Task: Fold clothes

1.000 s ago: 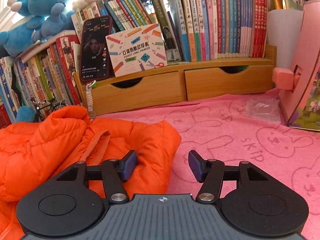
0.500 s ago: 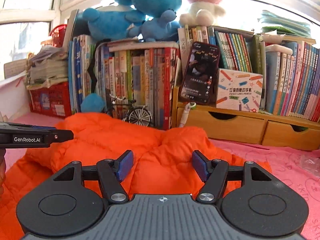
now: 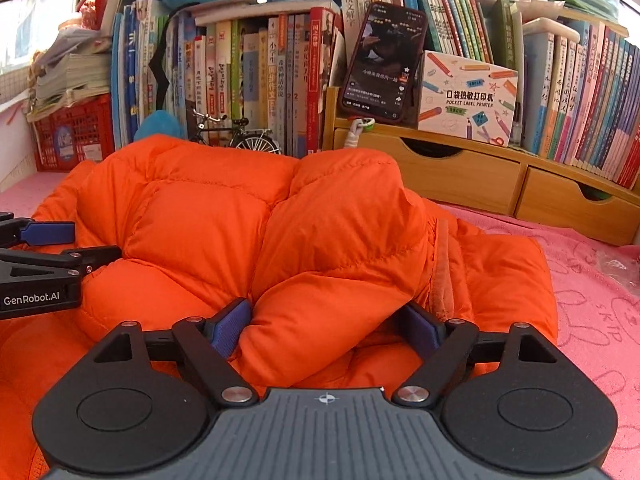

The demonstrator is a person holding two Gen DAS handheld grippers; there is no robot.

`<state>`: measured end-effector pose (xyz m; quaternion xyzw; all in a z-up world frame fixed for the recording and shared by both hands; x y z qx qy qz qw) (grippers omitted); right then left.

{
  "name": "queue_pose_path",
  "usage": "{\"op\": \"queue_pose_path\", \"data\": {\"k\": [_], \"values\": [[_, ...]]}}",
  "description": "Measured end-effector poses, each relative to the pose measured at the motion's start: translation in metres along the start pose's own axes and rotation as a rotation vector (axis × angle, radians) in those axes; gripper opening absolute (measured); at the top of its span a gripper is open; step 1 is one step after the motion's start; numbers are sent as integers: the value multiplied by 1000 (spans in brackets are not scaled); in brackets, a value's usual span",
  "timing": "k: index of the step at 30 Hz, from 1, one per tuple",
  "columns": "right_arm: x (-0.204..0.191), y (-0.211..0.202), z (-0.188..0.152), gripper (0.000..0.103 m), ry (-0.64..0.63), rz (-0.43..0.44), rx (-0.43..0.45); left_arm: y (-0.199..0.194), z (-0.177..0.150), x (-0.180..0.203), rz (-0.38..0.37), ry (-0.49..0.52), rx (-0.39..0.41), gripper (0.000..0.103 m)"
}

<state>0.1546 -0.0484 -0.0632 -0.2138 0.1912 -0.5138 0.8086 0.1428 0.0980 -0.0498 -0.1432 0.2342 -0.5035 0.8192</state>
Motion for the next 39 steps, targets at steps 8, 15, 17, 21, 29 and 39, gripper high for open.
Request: {"op": "queue_pose_path", "data": {"k": [8, 15, 17, 21, 29, 39], "values": [[-14, -53, -2, 89, -6, 42, 75, -33, 0, -23, -44, -46, 8, 63], [-21, -102, -23, 91, 22, 74, 106, -85, -15, -32, -86, -51, 60, 70], [-24, -116, -34, 94, 35, 85, 107, -97, -24, -34, -97, -56, 48, 71], [-35, -139, -56, 96, 57, 95, 93, -114, -44, -38, -86, -67, -12, 72], [-83, -185, -106, 103, 76, 46, 179, -160, -93, -59, 25, -249, -80, 72], [-136, -188, -156, 103, 75, 31, 269, -170, -124, -48, 99, -121, -36, 86]]}}
Point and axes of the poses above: each gripper's, at about its wrist camera, not at the fingertips, and y roughly the way its jaws point, x to its right, z to its top, the point moved 1 cm from there along y, roughly the way its jaws point, and after that the axes turned 14 degrees about z, right-handed, at the moved point
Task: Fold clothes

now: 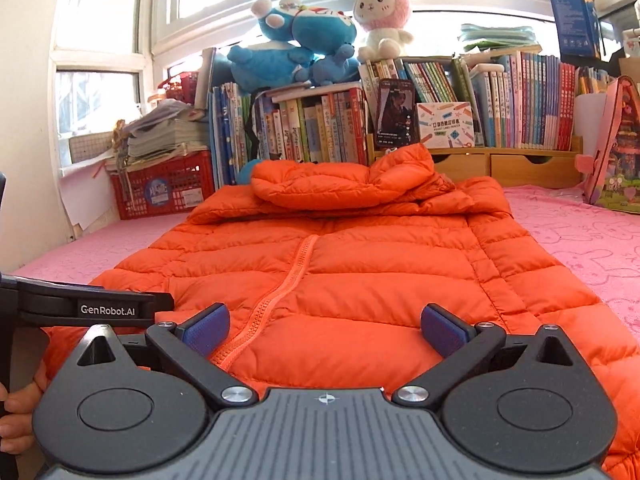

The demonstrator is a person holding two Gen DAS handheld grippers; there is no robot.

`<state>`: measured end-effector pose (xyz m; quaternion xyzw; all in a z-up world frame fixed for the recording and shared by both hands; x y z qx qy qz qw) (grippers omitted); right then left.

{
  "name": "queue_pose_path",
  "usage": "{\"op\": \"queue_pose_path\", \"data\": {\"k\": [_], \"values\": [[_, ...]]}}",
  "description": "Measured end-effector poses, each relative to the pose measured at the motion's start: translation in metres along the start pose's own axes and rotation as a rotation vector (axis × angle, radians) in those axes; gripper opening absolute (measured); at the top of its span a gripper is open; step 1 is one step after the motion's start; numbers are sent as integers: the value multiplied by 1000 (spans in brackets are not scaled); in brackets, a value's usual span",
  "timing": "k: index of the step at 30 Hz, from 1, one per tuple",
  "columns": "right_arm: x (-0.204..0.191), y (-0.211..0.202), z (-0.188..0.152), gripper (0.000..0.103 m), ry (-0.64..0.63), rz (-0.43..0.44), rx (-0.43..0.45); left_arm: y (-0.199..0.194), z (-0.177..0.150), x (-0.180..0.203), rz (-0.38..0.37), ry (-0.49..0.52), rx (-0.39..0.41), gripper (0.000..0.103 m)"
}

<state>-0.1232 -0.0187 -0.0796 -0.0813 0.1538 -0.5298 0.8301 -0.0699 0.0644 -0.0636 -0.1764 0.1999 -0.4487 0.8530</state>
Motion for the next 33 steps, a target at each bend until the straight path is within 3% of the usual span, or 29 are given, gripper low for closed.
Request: {"op": "queue_pose_path", "data": {"k": [9, 18, 21, 27, 33], "values": [[27, -22, -30, 103, -133, -241, 24, -4, -16, -6, 60, 22, 101, 88], [78, -47, -36, 103, -44, -326, 61, -2, -16, -10, 33, 40, 110, 88], [81, -51, -38, 103, -70, -342, 67, -3, -16, -11, 30, 43, 111, 88], [96, -59, -41, 103, -59, -455, 83, -3, -17, -14, 28, 56, 120, 88], [101, -61, -42, 103, -70, -490, 79, -3, -19, -35, 37, 56, 116, 97]]}}
Point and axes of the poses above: each gripper's, at about its wrist camera, not at the fingertips, and y roughly the way its jaws point, x to its right, z to its top, the point moved 1 cm from there along y, roughly the way its jaws point, and after that the axes turned 14 degrees about z, right-handed, at the moved point
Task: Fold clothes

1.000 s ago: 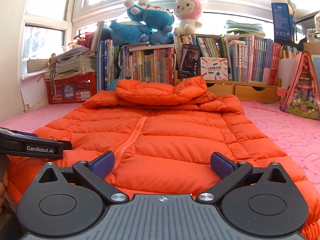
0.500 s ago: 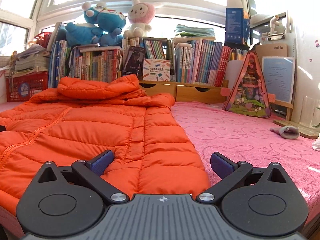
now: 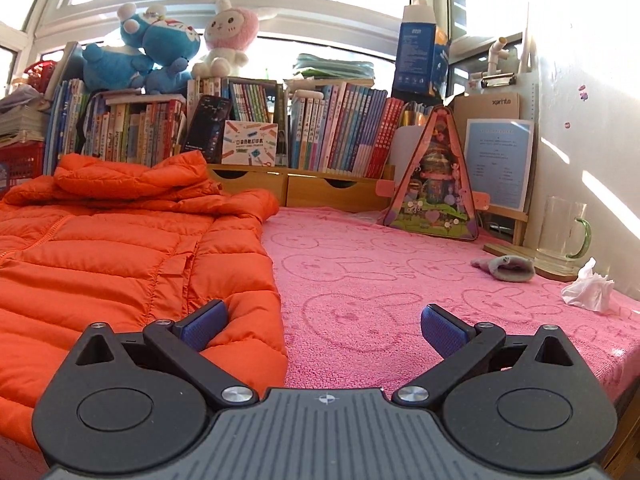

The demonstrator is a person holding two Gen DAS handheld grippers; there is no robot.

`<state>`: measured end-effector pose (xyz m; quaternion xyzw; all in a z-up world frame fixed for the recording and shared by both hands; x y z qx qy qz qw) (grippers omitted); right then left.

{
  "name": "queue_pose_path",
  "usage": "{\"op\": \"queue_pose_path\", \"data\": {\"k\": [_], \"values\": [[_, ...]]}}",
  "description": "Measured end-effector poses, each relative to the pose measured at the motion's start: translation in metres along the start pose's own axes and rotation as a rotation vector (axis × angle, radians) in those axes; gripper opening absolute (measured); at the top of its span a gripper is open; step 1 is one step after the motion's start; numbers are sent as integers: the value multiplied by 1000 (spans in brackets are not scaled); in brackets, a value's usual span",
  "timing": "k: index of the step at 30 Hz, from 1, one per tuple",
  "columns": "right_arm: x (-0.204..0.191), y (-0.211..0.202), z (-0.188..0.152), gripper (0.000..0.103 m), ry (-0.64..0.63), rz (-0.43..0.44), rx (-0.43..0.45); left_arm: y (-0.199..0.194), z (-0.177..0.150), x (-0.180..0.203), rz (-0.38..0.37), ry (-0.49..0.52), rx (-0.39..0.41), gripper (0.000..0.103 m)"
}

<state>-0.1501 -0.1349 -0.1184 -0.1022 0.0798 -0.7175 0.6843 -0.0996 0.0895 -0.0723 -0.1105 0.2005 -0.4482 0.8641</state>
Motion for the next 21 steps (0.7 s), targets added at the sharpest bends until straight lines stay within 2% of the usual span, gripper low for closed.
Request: {"op": "queue_pose_path", "data": {"k": [3, 8, 12, 14, 18, 21], "values": [[2, 0, -1, 103, 12, -16, 1, 3, -6, -22, 65, -29, -29, 100], [2, -1, 3, 103, 12, -45, -7, 3, -9, -53, 74, -74, -76, 100], [-5, -5, 22, 103, -69, -82, 3, -8, 8, -49, 108, 21, -27, 90], [-8, -7, 37, 103, -95, -76, 17, -13, 25, -45, 61, 21, 13, 90], [-22, -2, 77, 103, -37, 77, 47, -17, 63, -29, -70, -5, 64, 90], [-46, 14, 101, 103, -8, 231, 14, -8, 81, -4, -148, -12, 37, 90]]}}
Point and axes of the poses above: each gripper's, at about its wrist camera, not at the fingertips, and y roughly the way its jaws point, x to its right, z to its top, the point moved 1 cm from there along y, roughly the way its jaws point, and after that the axes turned 14 degrees about z, right-handed, at the moved point
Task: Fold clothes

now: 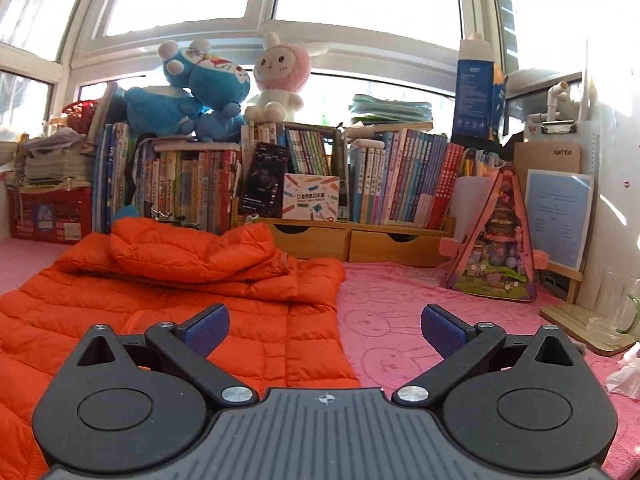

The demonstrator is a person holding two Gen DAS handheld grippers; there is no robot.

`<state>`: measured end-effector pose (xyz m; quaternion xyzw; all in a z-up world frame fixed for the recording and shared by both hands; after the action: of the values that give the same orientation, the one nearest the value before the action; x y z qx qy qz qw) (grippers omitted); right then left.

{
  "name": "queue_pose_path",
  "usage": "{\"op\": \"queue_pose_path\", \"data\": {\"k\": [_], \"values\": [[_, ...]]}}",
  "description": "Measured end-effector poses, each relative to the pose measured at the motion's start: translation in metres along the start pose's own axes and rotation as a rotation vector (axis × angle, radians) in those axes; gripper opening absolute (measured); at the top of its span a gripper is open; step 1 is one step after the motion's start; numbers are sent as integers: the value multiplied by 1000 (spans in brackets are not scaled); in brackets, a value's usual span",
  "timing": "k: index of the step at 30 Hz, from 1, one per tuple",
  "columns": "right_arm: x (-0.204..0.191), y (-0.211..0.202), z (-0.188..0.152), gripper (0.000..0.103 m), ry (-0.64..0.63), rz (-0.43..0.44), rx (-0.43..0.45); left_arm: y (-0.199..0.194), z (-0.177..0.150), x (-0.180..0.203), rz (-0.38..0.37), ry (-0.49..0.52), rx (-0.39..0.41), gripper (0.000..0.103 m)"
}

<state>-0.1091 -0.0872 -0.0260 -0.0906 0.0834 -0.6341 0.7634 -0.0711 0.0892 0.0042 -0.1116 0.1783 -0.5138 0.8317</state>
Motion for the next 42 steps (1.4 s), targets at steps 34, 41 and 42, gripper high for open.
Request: {"op": "queue_pose_path", "data": {"k": [34, 41, 42], "values": [[53, 32, -20, 103, 107, -126, -381, 36, -35, -36, 220, 60, -281, 100], [16, 65, 23, 103, 42, 40, -281, 48, 12, 10, 36, 65, -156, 100], [8, 74, 25, 103, 26, 68, -282, 54, 16, 21, 4, 67, -156, 100]]}}
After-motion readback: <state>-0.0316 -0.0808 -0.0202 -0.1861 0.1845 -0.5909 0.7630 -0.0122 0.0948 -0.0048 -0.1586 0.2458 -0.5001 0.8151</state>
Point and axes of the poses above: each gripper's, at about its wrist camera, not at the fingertips, and y roughly the way its jaws point, x to its right, z to its top, the point moved 1 cm from there along y, roughly the way its jaws point, and after that the axes turned 14 degrees about z, right-handed, at the moved point
